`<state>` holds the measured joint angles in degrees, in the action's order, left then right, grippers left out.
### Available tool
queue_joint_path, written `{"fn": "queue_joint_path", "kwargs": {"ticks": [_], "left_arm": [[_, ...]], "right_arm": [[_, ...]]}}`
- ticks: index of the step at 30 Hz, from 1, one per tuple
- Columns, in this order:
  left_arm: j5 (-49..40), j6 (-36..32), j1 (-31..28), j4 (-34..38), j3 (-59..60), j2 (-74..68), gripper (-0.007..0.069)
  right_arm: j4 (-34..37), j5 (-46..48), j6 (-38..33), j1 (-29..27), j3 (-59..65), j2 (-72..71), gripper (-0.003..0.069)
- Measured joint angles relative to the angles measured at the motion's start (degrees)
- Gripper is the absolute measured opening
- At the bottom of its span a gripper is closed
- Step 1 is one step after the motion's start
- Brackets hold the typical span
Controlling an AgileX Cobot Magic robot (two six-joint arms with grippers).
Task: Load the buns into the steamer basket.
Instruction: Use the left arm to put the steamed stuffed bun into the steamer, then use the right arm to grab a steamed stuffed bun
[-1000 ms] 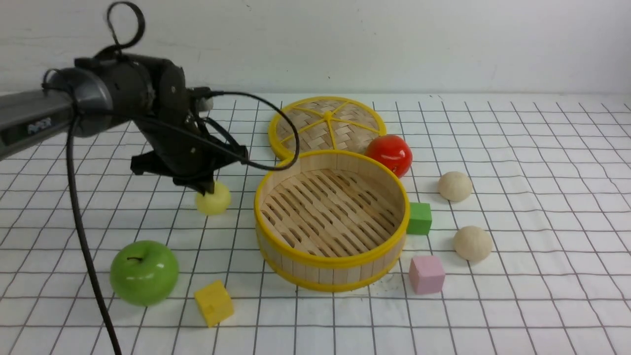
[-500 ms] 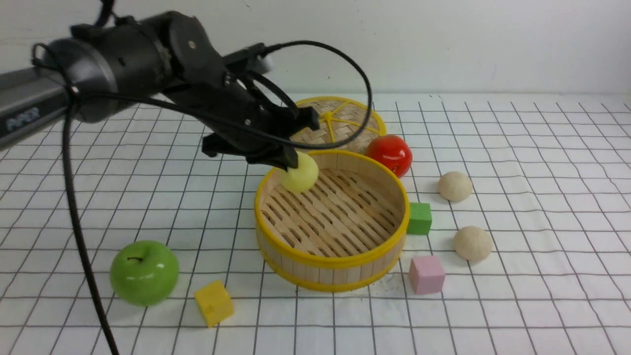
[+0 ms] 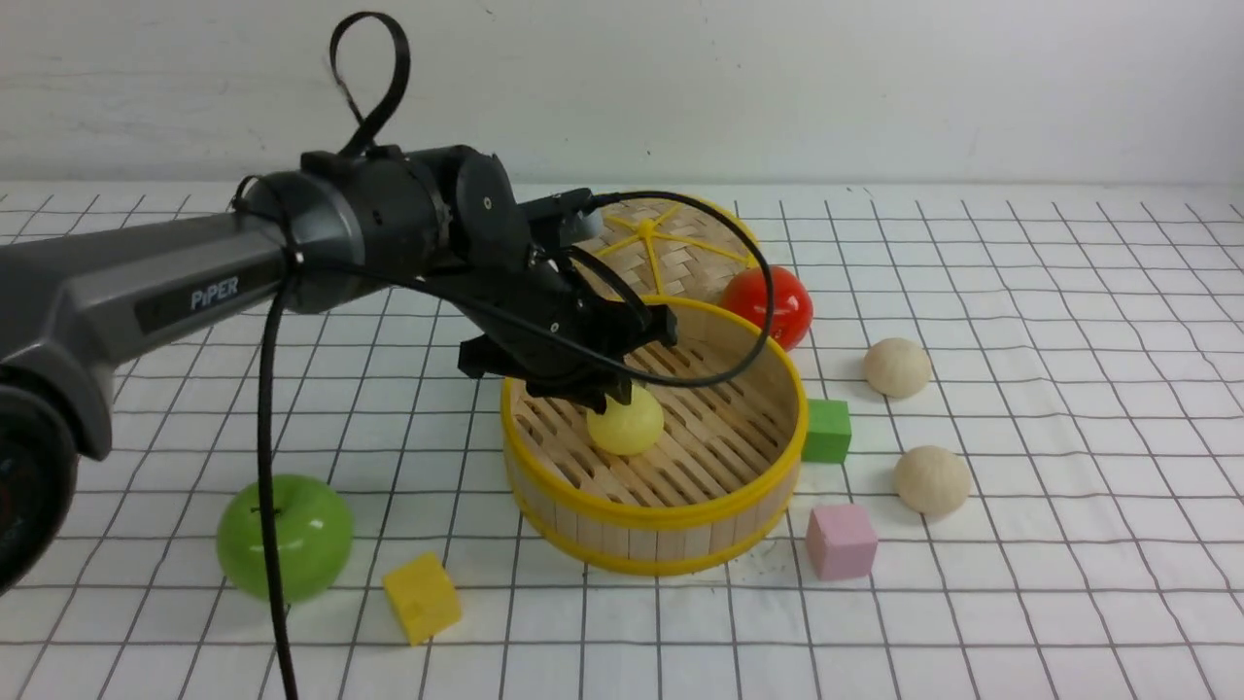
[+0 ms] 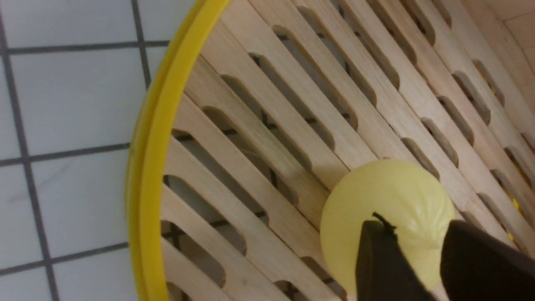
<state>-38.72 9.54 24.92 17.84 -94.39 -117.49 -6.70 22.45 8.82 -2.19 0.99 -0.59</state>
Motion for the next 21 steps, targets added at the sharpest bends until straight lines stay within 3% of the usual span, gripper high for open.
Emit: {"fn": "queue_joint_path", "kwargs": {"ticks": [5, 9, 13, 18, 21], "left_arm": [[-4.94, 0.57, 0.0, -5.19, -0.08, 6.49, 0.0419], [-14.13, 0.62, 0.0, -11.38, -2.51, 15.78, 0.0478], [-21.03, 0.62, 0.0, -14.65, -3.84, 24.18, 0.0475], [-30.61, 1.33, 0.0, -17.84, -4.18, 35.92, 0.0418], [-32.08, 2.9, 0.0, -18.81, -2.29, 43.83, 0.0328]], "right_arm": [[0.0, 0.0, 0.0, 0.0, 0.0, 0.0, 0.0239], [0.0, 0.0, 0.0, 0.0, 0.0, 0.0, 0.0239], [0.0, 0.0, 0.0, 0.0, 0.0, 0.0, 0.0239], [0.0, 0.0, 0.0, 0.0, 0.0, 0.0, 0.0239], [0.0, 0.0, 0.0, 0.0, 0.0, 0.0, 0.0239]]}}
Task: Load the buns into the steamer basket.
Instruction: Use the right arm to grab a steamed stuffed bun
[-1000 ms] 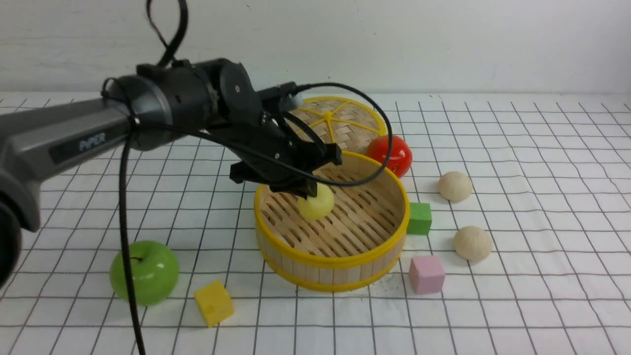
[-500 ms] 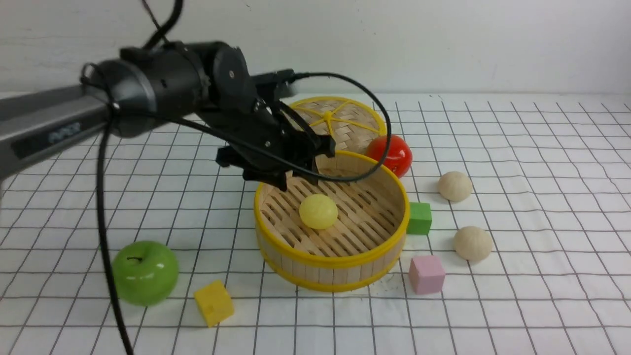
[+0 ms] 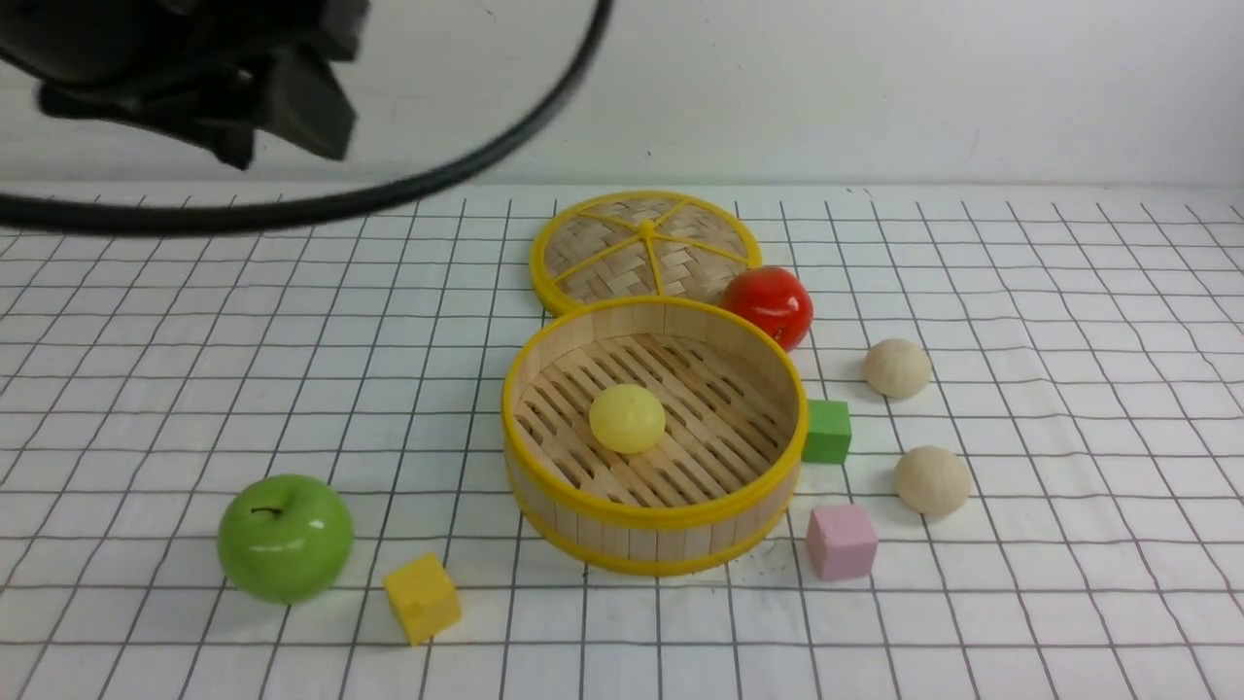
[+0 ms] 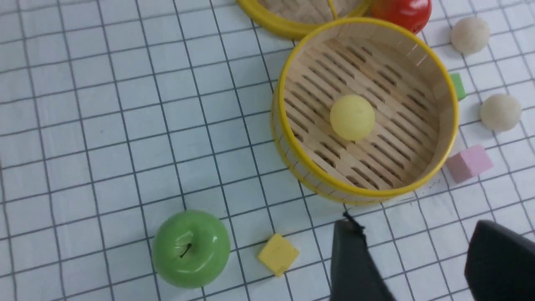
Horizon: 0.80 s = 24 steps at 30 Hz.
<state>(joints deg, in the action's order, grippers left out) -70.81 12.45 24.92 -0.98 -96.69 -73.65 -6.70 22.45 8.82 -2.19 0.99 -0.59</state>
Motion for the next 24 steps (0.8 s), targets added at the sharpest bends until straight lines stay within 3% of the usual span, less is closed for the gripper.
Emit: {"fn": "queue_joint_path", "kwargs": {"ticks": [7, 11, 18, 24], "left_arm": [[0.0, 2.61, 0.0, 0.35, 13.1, 16.42, 0.0106], [0.3, 3.66, 0.0, 0.98, 26.99, 27.93, -0.0014], [10.64, 3.93, 0.0, 8.29, 49.56, 45.28, -0.0013], [15.59, 4.7, 0.0, 10.16, 55.59, 52.48, -0.0013]], "right_arm": [[0.0, 0.0, 0.0, 0.0, 0.0, 0.0, 0.0239], [0.0, 0.0, 0.0, 0.0, 0.0, 0.0, 0.0239], [0.0, 0.0, 0.0, 0.0, 0.0, 0.0, 0.0239], [0.0, 0.0, 0.0, 0.0, 0.0, 0.0, 0.0239]]}}
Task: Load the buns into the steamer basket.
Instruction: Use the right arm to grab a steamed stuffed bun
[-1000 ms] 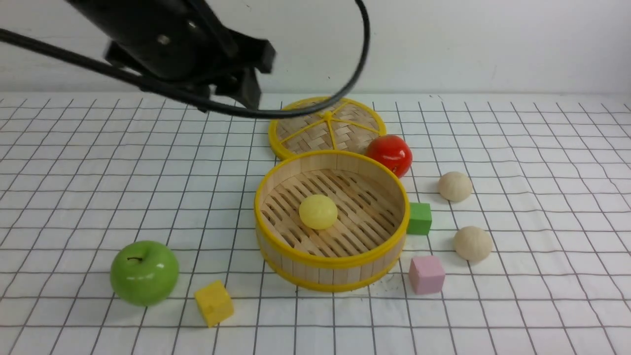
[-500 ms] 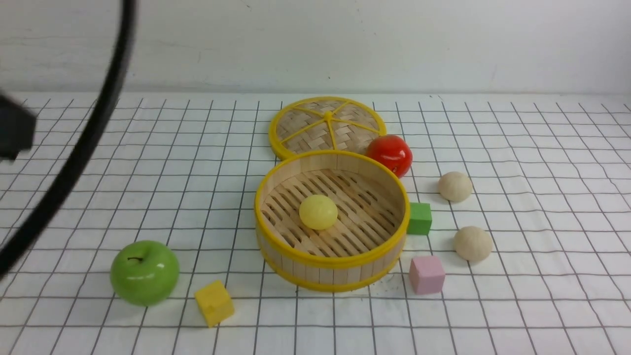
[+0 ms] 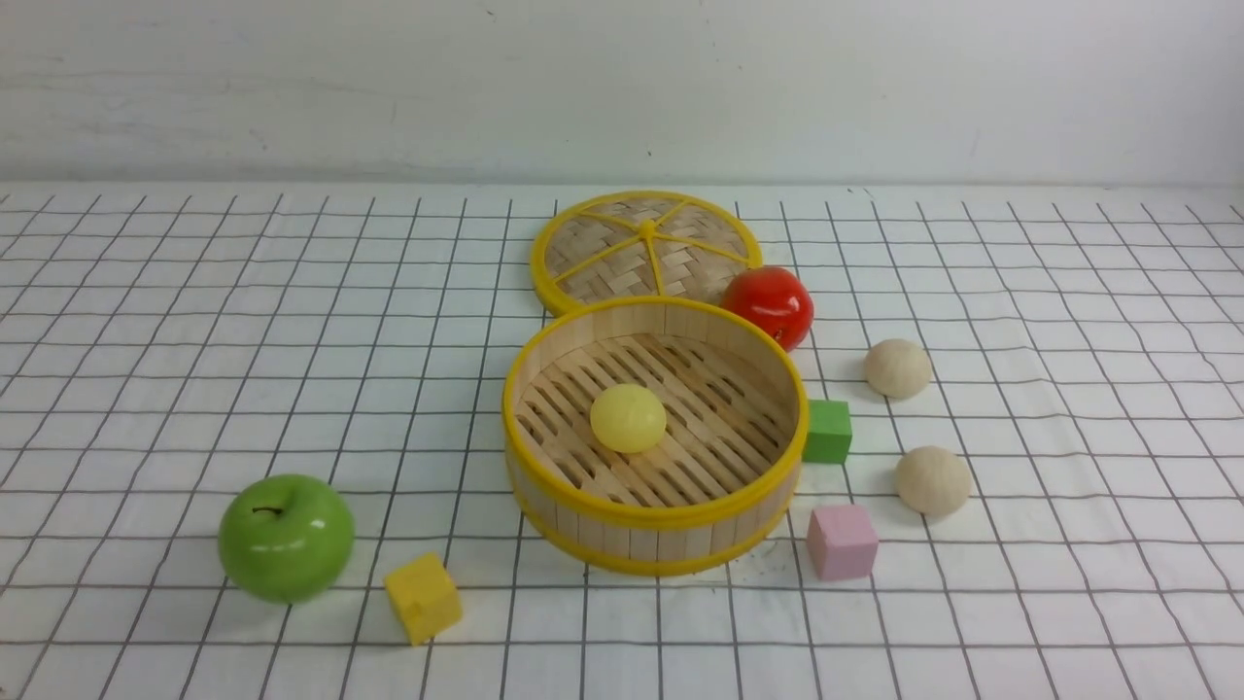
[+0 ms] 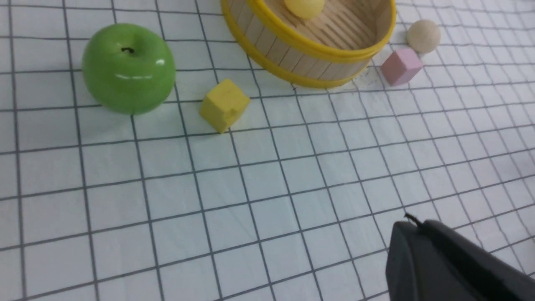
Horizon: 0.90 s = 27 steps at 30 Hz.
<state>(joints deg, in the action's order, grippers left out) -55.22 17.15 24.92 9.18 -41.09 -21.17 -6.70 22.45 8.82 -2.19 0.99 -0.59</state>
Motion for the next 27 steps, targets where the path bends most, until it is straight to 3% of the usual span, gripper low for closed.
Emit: {"fn": "queue_joint_path", "kwargs": {"ticks": [16, 22, 26, 27], "left_arm": [[1.71, 0.25, 0.0, -0.5, 0.48, 1.18, -0.0013], [9.19, 1.47, -0.53, -7.47, 2.66, 2.16, -0.0013], [17.6, 1.91, -6.58, -10.13, 9.2, 5.95, -0.0013], [21.78, 1.9, -10.35, -10.47, 13.03, 8.01, -0.0013]], "right_arm": [[0.0, 0.0, 0.0, 0.0, 0.0, 0.0, 0.0239], [0.0, 0.0, 0.0, 0.0, 0.0, 0.0, 0.0239], [0.0, 0.0, 0.0, 0.0, 0.0, 0.0, 0.0239], [0.0, 0.0, 0.0, 0.0, 0.0, 0.0, 0.0239]]}}
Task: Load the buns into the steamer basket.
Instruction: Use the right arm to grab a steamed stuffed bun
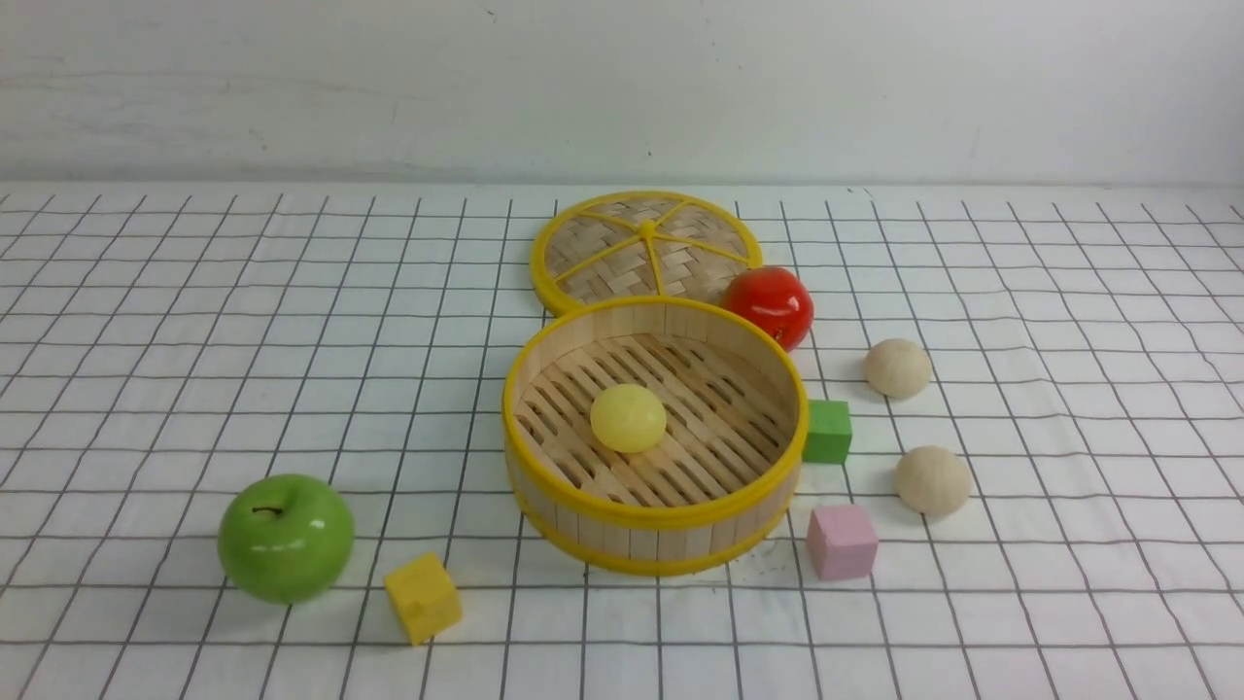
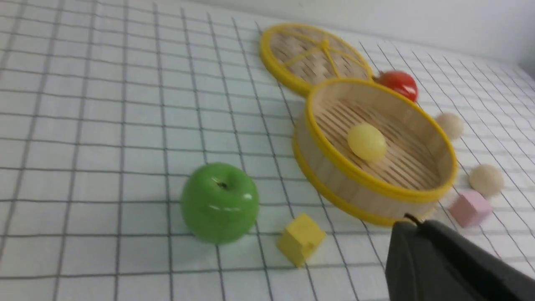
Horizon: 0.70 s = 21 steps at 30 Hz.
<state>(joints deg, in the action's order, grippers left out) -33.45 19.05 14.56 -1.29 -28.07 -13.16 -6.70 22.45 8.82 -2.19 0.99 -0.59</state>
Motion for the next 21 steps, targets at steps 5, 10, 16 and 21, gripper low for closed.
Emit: {"fn": "queue_joint_path", "kwargs": {"ticks": [5, 10, 16, 21], "left_arm": [[11.29, 0.07, -8.87, -0.27, 12.15, 6.57, -0.0013], [14.1, 0.12, -10.39, -0.52, 23.66, 13.55, -0.0013], [11.06, 0.12, -10.39, -0.52, 29.53, 13.73, -0.0013], [11.1, 0.12, -10.52, -0.52, 29.75, 13.73, -0.0013]], "right_arm": [[0.0, 0.0, 0.0, 0.0, 0.0, 0.0, 0.0239], [0.0, 0.0, 0.0, 0.0, 0.0, 0.0, 0.0239], [0.0, 0.0, 0.0, 0.0, 0.0, 0.0, 0.0239], [0.0, 0.0, 0.0, 0.0, 0.0, 0.0, 0.0239]]}}
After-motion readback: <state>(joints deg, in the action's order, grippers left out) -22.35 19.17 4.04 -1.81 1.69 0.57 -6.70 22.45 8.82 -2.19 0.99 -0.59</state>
